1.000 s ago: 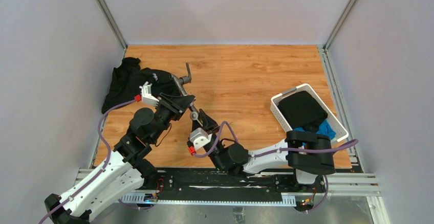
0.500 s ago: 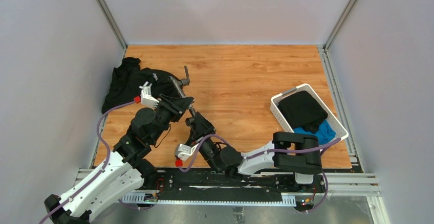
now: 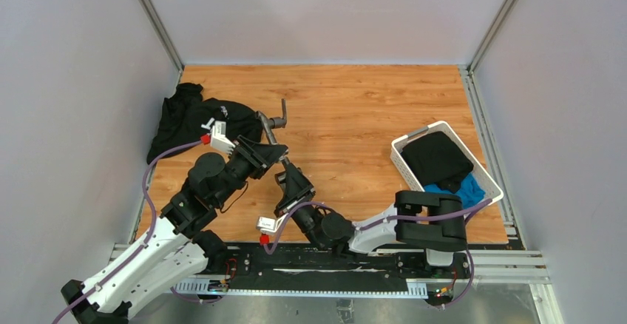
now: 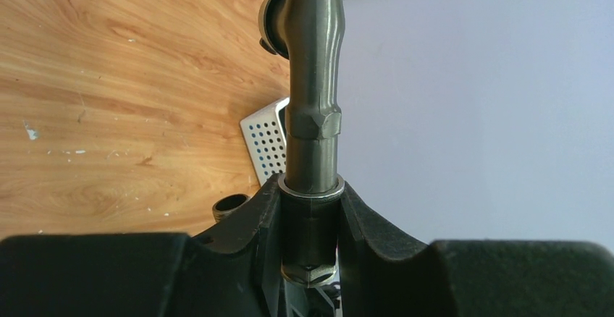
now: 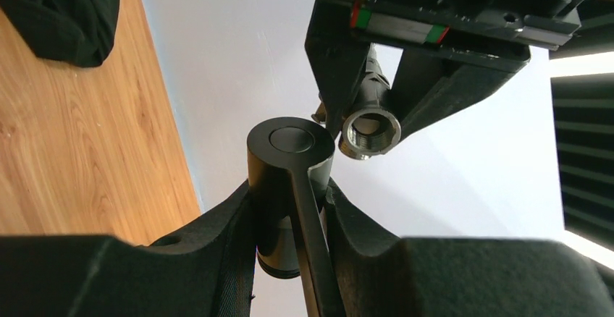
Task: Install the water faucets
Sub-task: Pick up the water faucet from the center of the board.
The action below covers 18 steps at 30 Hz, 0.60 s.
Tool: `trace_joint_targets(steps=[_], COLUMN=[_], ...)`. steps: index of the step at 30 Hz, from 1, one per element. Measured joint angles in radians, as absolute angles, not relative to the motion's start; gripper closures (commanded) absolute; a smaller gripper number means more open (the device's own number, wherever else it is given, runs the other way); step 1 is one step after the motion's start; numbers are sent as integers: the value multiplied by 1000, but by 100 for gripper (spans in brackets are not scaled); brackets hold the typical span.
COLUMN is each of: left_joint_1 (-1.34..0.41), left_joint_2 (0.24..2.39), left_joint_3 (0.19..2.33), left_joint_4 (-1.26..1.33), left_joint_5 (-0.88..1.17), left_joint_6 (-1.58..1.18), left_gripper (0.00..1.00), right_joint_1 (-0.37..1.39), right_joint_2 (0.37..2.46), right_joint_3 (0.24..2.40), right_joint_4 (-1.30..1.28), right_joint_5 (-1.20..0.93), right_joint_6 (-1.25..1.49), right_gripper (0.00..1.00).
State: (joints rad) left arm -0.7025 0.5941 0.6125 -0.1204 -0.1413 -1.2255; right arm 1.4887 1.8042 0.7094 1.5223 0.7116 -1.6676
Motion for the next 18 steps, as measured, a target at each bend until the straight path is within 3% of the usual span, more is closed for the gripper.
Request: trace_joint_targets(steps=[12, 18], left_joint_1=[-702, -702], left_joint_2=[614, 645], left_joint_3=[627, 676], left_joint_4=[-149, -262], left_joint_5=[-138, -210], left_joint_6=[-1197, -1039], left_gripper=[100, 100], right_joint_1=[1549, 1550], right_joint_2=[1728, 1670], right_joint_3=[645, 600], right_joint_4=[1520, 1520], right_joint_5=[726, 793], right_joint_6=[-1776, -1778], right_gripper=[100, 100])
